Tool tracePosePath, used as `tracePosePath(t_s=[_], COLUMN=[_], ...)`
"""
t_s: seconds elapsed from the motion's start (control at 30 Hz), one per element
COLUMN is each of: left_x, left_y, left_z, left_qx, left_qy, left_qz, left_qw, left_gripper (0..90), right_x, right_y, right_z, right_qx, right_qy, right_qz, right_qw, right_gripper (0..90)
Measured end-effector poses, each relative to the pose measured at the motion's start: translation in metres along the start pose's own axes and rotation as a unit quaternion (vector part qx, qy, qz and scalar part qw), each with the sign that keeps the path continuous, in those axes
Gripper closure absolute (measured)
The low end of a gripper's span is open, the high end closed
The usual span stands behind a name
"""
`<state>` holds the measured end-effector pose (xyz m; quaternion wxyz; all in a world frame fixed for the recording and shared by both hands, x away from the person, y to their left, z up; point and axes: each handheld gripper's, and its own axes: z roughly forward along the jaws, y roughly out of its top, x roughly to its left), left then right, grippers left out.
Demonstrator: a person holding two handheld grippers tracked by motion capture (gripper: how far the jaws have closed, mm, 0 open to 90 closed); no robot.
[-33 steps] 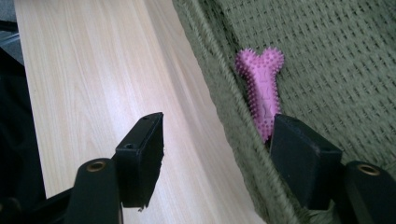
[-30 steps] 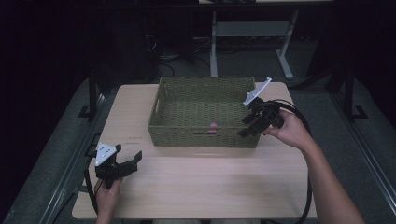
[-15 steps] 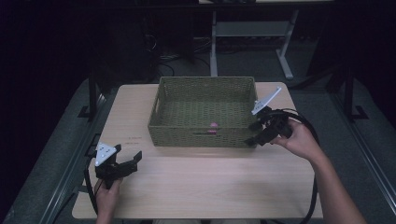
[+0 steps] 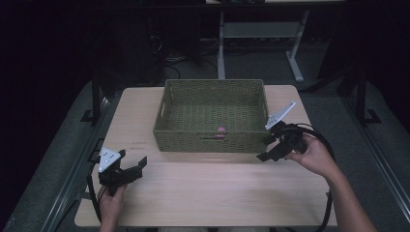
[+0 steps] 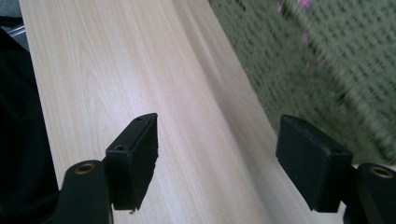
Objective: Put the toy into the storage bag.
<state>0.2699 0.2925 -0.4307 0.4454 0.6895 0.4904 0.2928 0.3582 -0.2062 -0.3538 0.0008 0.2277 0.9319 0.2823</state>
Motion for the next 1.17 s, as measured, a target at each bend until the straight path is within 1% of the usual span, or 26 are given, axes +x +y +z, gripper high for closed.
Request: tracePosePath(t_s=[0.1, 0.47, 0.5, 0.63, 0.83, 0.93, 0.97, 1.0, 1.03, 1.17], left_x=[0.000, 0.000, 0.000, -0.001, -0.001, -0.001, -0.001, -0.001, -0.001, -0.001], left_y=[0.000, 0.000, 0.000, 0.000, 0.000, 0.000, 0.000, 0.000, 0.000, 0.000], left_z=[0.000, 0.000, 0.000, 0.000, 0.000, 0.000, 0.000, 0.001, 0.001, 0.001], left_qx=[-0.001, -0.001, 0.000, 0.000, 0.000, 0.001, 0.000, 0.001, 0.000, 0.000], left_qy=[-0.001, 0.000, 0.000, -0.001, 0.000, -0.001, -0.001, -0.002, -0.002, -0.001], left_qz=[0.000, 0.000, 0.000, 0.001, 0.000, 0.003, 0.003, 0.003, 0.003, 0.002], left_qw=[1.0000, 1.0000, 1.0000, 1.0000, 1.0000, 1.0000, 1.0000, 1.0000, 1.0000, 1.0000], left_gripper=[13.0, 13.0, 13.0, 13.0, 13.0, 13.0, 13.0, 13.0, 13.0, 13.0], right_x=[0.001, 0.004, 0.004, 0.006, 0.012, 0.015, 0.016, 0.018, 0.019, 0.028], right_y=[-0.008, -0.026, -0.027, -0.034, -0.045, -0.051, -0.053, -0.055, -0.056, -0.061], right_z=[0.004, 0.011, 0.012, 0.015, 0.018, 0.020, 0.021, 0.021, 0.021, 0.018], right_qx=[0.004, 0.003, 0.006, 0.002, 0.000, -0.005, -0.008, -0.007, -0.009, -0.019], right_qy=[0.002, 0.006, 0.005, 0.007, 0.006, 0.007, 0.007, 0.006, 0.007, -0.008], right_qz=[0.006, 0.015, 0.018, 0.019, 0.025, 0.030, 0.026, 0.032, 0.029, 0.031], right_qw=[1.0000, 0.9999, 0.9998, 0.9998, 0.9997, 0.9995, 0.9996, 0.9995, 0.9995, 0.9993], right_gripper=[29.2, 28.7, 28.4, 28.3, 27.7, 27.5, 27.1, 26.8, 26.5, 21.8])
